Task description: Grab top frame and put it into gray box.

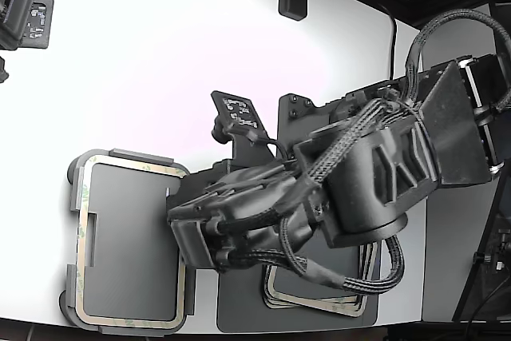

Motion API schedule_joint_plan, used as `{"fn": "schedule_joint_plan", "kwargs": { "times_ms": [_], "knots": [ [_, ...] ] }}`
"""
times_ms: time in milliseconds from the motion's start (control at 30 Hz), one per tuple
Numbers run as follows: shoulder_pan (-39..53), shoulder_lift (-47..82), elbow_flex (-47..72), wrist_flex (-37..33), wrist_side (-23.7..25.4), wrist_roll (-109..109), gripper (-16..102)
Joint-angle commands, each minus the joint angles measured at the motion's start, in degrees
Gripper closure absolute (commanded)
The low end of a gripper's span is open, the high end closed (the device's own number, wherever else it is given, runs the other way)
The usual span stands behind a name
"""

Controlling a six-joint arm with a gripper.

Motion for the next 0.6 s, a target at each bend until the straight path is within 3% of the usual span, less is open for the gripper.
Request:
{"fn": "schedule_joint_plan", "kwargs": {
  "times_ms": [0,200,333,500,567],
  "knots": [
    [-1.23,2.55,-5.89,0.53,3.16,-1.41,-14],
    [-3.16,11.6,-1.23,-6.86,12.22,-25.93,-14],
    [-5.19,23.38,11.87,-17.84,20.04,-50.89,-14],
    [-10.37,38.5,27.25,-26.89,17.05,-76.82,-14],
    [-14.06,45.0,33.13,-30.41,13.27,-88.95,-14]
  ]
}}
